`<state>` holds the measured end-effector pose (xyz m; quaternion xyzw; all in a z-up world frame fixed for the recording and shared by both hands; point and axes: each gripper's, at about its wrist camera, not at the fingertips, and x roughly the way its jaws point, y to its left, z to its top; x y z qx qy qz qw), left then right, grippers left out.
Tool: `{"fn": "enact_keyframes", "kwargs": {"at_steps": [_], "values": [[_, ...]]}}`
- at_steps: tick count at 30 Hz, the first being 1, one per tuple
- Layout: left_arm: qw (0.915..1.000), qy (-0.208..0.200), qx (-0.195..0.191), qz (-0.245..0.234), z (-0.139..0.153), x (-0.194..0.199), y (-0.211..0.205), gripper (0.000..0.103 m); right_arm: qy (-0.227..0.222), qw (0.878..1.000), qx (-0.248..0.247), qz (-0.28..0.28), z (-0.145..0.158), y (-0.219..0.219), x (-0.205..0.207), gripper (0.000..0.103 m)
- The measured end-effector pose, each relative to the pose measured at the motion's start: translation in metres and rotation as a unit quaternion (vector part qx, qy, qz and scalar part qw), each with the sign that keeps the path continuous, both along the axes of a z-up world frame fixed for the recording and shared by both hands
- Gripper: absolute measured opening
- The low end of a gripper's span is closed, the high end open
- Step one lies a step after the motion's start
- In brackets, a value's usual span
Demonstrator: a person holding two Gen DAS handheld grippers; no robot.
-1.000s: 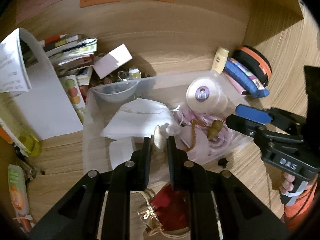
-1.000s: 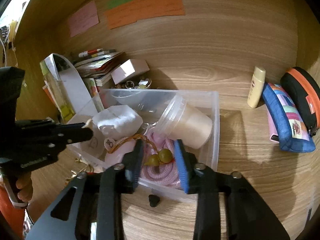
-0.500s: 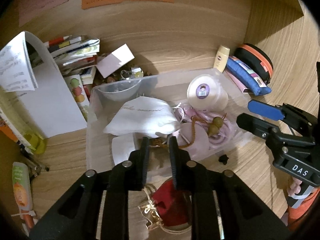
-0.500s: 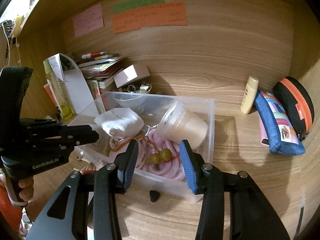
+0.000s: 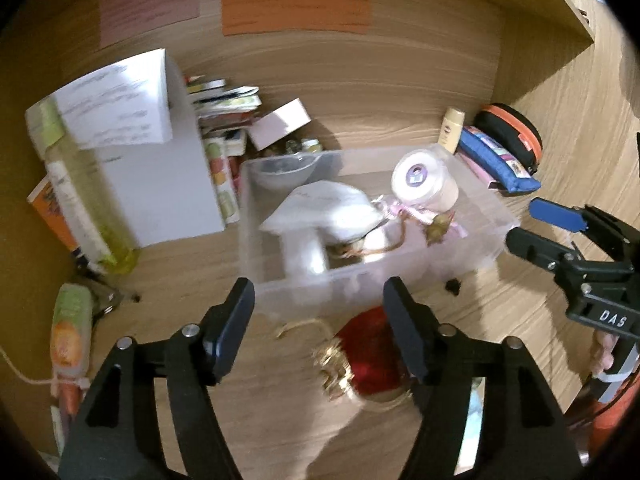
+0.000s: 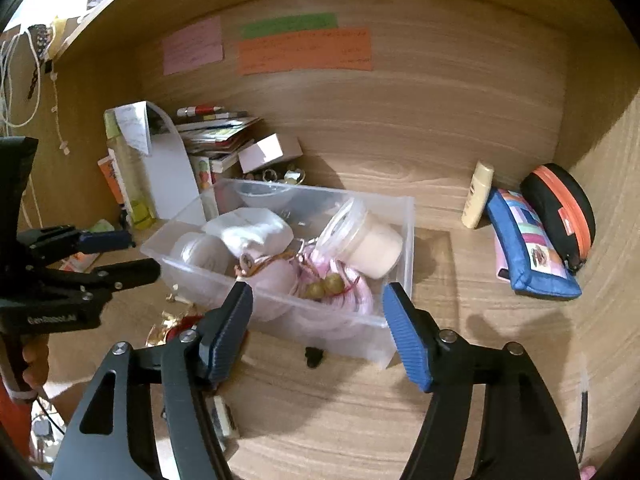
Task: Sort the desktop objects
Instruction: 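Withdraw both tools toward the red pouch and dark green bottle, then grasp the dark green bottle with the right tool while the left tool grasps the red pouch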
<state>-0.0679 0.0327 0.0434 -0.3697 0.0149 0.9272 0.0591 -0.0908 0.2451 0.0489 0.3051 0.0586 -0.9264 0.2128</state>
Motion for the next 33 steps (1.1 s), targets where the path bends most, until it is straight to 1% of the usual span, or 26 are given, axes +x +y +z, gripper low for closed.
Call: {"fn": "enact_keyframes", "kwargs": {"at_steps": [7,14,18,20,22,23,25,27,28,33], "values": [[0.9994,-0.032,-0.013,0.008,-0.024,0.013,-0.008,0.067,-0.010,1.000,0.010,-0.002,-0.012,0.002,0.011,0.064],[0.9979,-0.065,-0.010,-0.002,-0.049,0.018,-0.007,0.067,-0.051,0.998,0.016,-0.011,-0.038,0.010,0.010,0.064],[0.9975,-0.070,-0.006,-0.008,-0.054,0.023,-0.003,0.068,-0.071,0.997,0.021,-0.014,-0.050,0.014,0.010,0.064],[0.9977,-0.066,-0.007,-0.010,-0.054,0.025,-0.001,0.068,-0.084,0.996,0.015,-0.011,-0.053,0.015,0.009,0.064],[0.9981,-0.060,-0.010,-0.010,-0.052,0.029,0.001,0.071,-0.091,0.996,0.007,-0.007,-0.054,0.016,0.008,0.064],[0.9981,-0.060,-0.009,-0.011,-0.052,0.029,0.000,0.073,-0.092,0.996,0.008,-0.006,-0.055,0.014,0.007,0.064],[0.9983,-0.057,-0.010,-0.011,-0.052,0.032,0.000,0.073,-0.094,0.995,0.014,-0.006,-0.057,0.010,0.004,0.064],[0.9985,-0.050,-0.021,-0.004,-0.052,0.036,-0.003,0.073,-0.110,0.994,0.001,0.006,-0.058,0.006,0.001,0.064],[0.9985,-0.050,-0.023,0.000,-0.052,0.037,-0.005,0.073,-0.123,0.992,-0.014,0.021,-0.059,0.003,0.002,0.064],[0.9978,-0.066,-0.004,0.007,-0.060,0.037,-0.018,0.073,-0.133,0.988,-0.041,0.062,-0.054,-0.023,0.010,0.064]]}}
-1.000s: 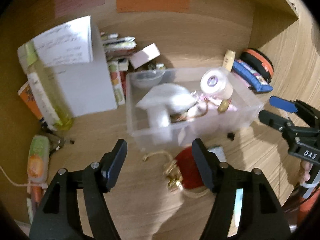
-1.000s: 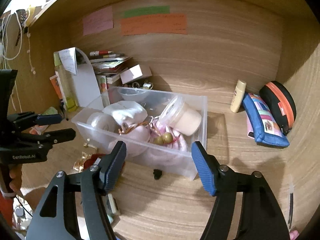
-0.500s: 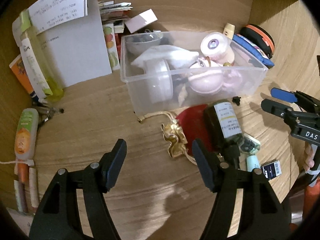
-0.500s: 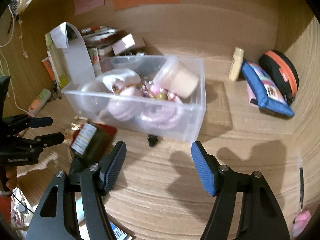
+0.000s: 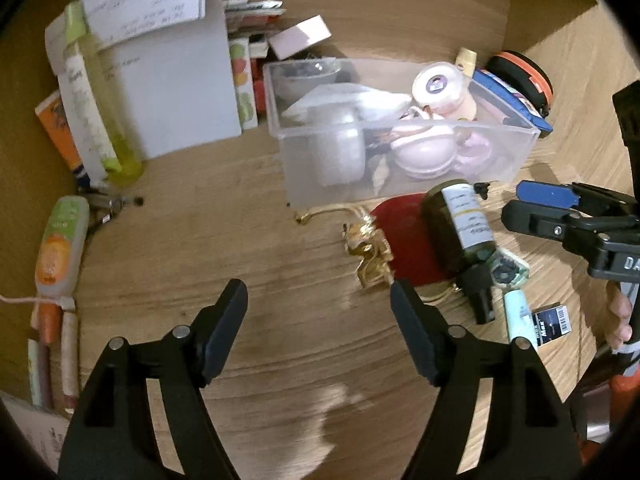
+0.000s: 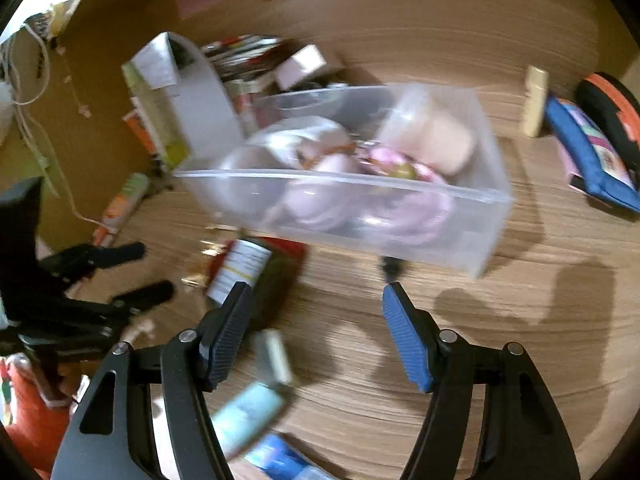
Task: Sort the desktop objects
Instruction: 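Grasp the dark green bottle with the right tool while the left tool grasps the red pouch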
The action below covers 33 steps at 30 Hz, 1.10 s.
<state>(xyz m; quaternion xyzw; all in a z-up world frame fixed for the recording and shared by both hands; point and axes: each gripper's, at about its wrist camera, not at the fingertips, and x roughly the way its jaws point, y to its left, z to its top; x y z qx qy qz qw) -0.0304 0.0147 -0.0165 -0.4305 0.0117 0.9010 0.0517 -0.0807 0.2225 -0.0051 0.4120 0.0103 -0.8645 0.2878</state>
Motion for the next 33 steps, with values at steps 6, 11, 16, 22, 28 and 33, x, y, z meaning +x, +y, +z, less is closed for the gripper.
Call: {"fn": "enact_keyframes", "kwargs": {"at_steps": [6,11,16,22,28,33], "values": [[0.9999,-0.007,0.009,-0.009,-0.004,0.000,0.001,0.073,-0.018,0.999,0.018,0.036,-0.014,-0.045,-0.002,0.064],[0.9997,-0.009,0.013,-0.021,-0.003,-0.003,0.007,0.074,-0.018,0.999,0.021,0.035,-0.021,-0.054,-0.007,0.049],[0.9990,-0.014,0.021,-0.036,-0.001,-0.013,0.023,0.074,-0.007,1.000,0.010,0.022,-0.013,-0.040,-0.009,0.040],[0.9984,-0.011,0.006,-0.056,0.000,-0.024,0.050,0.082,0.009,1.000,-0.015,-0.003,0.003,-0.008,-0.014,0.039],[0.9966,-0.038,-0.012,-0.072,-0.010,-0.044,0.071,0.083,0.017,0.999,-0.022,-0.018,0.011,0.015,-0.020,0.039],[0.9964,-0.061,-0.012,-0.058,-0.020,-0.061,0.080,0.090,0.013,0.999,-0.030,-0.020,0.006,0.023,-0.024,0.039]]}}
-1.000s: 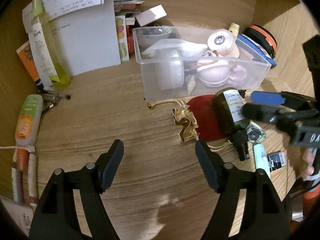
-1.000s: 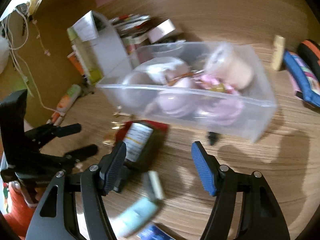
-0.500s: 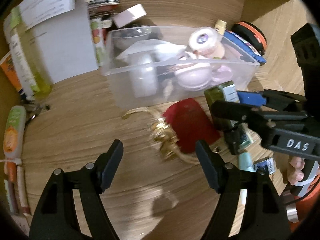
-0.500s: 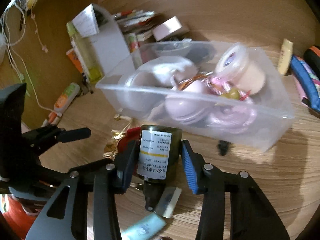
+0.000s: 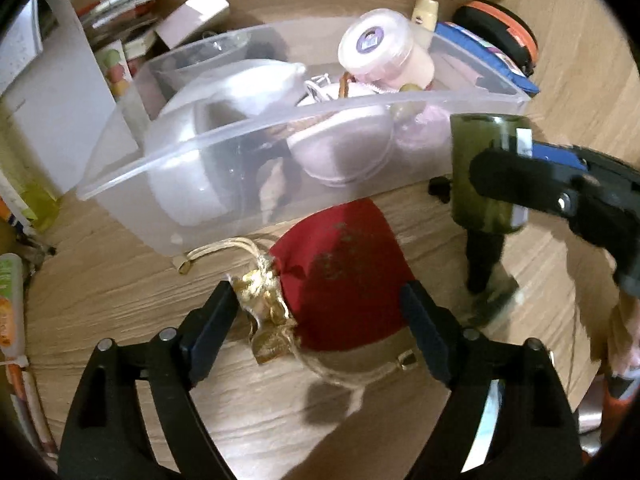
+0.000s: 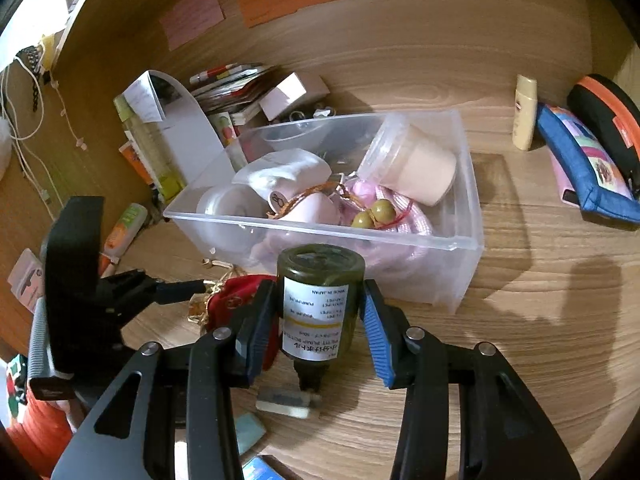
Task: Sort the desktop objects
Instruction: 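Grasp the dark green bottle with the right tool while the left tool grasps the red pouch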
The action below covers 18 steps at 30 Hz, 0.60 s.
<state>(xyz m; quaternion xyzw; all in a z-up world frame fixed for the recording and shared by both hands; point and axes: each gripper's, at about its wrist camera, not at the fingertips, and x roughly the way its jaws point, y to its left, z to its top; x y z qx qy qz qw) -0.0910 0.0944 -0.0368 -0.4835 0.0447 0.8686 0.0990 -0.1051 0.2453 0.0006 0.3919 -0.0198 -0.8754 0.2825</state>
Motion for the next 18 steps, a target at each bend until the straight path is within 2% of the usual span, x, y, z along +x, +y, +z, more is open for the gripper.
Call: {"fn": "enact_keyframes", "kwargs": {"at_steps": [7,9,13,15,18], "values": [[0.9998,0.011,-0.001,0.014,-0.002,-0.007,0.005,0.090,-0.007,1.000,0.006,0.008,-0.010,-0.002,-0.003,0.039],[0.9998,0.021,0.002,0.005,-0.001,-0.006,0.008,0.075,-0.006,1.000,0.005,0.009,-0.012,-0.003,-0.003,0.039],[0.9995,0.030,0.006,-0.001,0.002,-0.003,0.008,0.052,0.002,1.000,-0.005,0.005,-0.009,-0.002,-0.003,0.039],[0.9994,0.033,0.010,-0.002,0.004,0.000,0.005,0.034,0.004,1.000,-0.012,0.003,-0.006,0.000,-0.002,0.039],[0.9992,0.039,0.010,0.001,0.005,0.004,0.004,0.026,0.008,1.000,-0.020,-0.002,-0.002,0.001,-0.001,0.039]]}}
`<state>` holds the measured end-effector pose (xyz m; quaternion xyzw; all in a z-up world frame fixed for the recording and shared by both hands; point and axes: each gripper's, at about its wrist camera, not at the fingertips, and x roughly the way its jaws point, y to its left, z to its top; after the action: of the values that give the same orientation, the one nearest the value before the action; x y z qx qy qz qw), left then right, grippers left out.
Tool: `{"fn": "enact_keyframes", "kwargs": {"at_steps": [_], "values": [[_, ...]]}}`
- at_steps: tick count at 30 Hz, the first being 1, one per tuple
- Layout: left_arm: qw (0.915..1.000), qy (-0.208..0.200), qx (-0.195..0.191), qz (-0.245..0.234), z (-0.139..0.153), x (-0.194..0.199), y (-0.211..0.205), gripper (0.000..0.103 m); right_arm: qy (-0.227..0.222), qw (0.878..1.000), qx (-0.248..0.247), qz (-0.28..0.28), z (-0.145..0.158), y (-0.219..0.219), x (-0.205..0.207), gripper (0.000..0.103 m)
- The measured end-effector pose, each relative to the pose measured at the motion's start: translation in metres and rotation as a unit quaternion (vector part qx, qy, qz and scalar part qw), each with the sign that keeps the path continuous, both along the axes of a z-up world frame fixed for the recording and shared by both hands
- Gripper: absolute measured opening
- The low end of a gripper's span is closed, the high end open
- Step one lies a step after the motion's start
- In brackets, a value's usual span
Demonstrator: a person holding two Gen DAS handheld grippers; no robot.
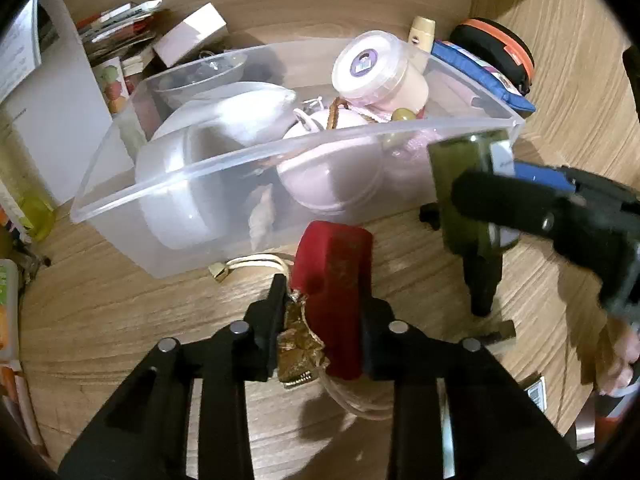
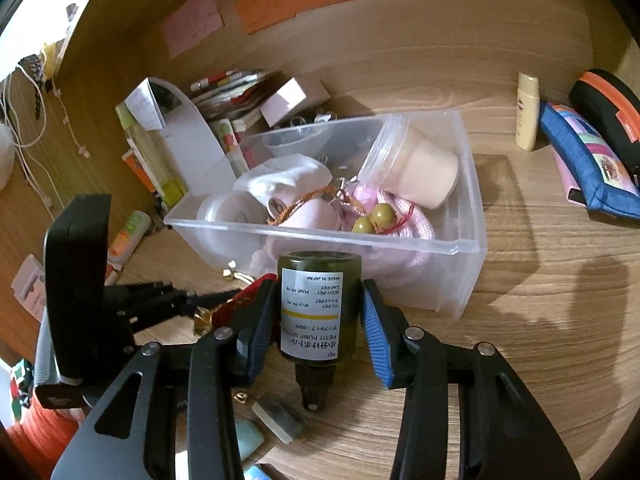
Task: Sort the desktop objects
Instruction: 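Grasp the dark green bottle with the right tool while the left tool grasps the red pouch, then lift and carry the bottle and red pouch over the clear box with both tools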
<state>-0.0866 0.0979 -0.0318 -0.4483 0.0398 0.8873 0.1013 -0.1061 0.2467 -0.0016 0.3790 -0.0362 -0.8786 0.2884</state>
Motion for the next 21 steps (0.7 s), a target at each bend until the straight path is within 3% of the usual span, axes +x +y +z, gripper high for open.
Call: {"fn": "enact_keyframes", "kwargs": {"at_steps": [21], "values": [[0.9946,0.082,0.030,0.056,0.047,0.051,-0.027,0.024,0.029,0.999,-0.032,-0.015,0.031,0.011,0.025,0.038]]}}
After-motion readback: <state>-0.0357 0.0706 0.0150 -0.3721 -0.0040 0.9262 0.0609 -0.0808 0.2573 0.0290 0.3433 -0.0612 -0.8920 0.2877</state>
